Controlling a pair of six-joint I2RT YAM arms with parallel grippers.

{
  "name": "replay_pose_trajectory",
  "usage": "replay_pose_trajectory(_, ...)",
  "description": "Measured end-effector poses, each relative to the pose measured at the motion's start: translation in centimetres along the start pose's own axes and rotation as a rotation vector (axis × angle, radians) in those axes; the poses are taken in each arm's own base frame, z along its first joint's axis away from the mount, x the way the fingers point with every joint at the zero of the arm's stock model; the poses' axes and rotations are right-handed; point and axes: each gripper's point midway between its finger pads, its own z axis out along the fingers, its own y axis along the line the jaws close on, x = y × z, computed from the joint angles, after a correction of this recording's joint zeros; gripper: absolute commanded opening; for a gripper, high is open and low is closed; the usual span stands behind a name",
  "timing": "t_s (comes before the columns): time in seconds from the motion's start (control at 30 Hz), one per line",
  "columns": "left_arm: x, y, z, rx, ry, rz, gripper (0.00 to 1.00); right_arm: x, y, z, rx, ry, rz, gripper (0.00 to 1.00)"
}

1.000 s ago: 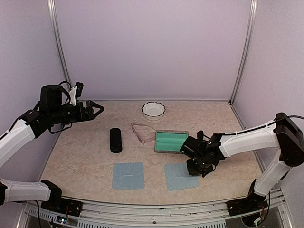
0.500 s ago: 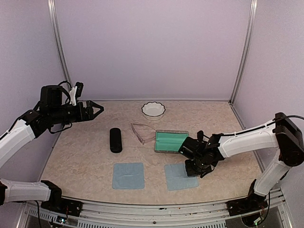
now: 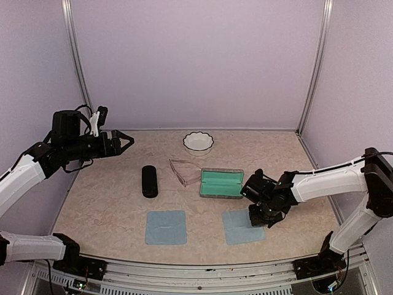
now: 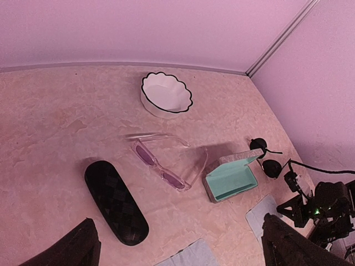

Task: Organize the sunglasses
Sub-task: Pick up the corner of the glasses cleaning cloth from the center of the board, then fold the glasses cleaning cloth at the center of the board.

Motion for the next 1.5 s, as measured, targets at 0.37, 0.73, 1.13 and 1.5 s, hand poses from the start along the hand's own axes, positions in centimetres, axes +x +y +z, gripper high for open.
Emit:
replay_pose_trajectory(0.37,0.0,0.0,0.0,-0.001,-0.001,-0.004,0.99,-0.3,-0.7,-1.1,-0.025,0.001,-0.031,0.0)
replay_pose_trajectory(0.73,0.7,0.4,0.2,-0.007,0.013,-0.008,0.99,-1.1,3.7,-2.6,-0.181,0.017,-0.088,0.0)
replay_pose_trajectory(1.13,0.7,0.4,-0.1,-0.01,0.002,0.008,0.99,-0.1,7.3,-1.5,-0.245,0.082,-0.142,0.0)
replay_pose_trajectory(1.5,0.4,0.3,-0.6,-0.012,-0.015,0.02,0.99,-0.2,8.7,-1.6,-0.284,0.093,-0.147,0.0)
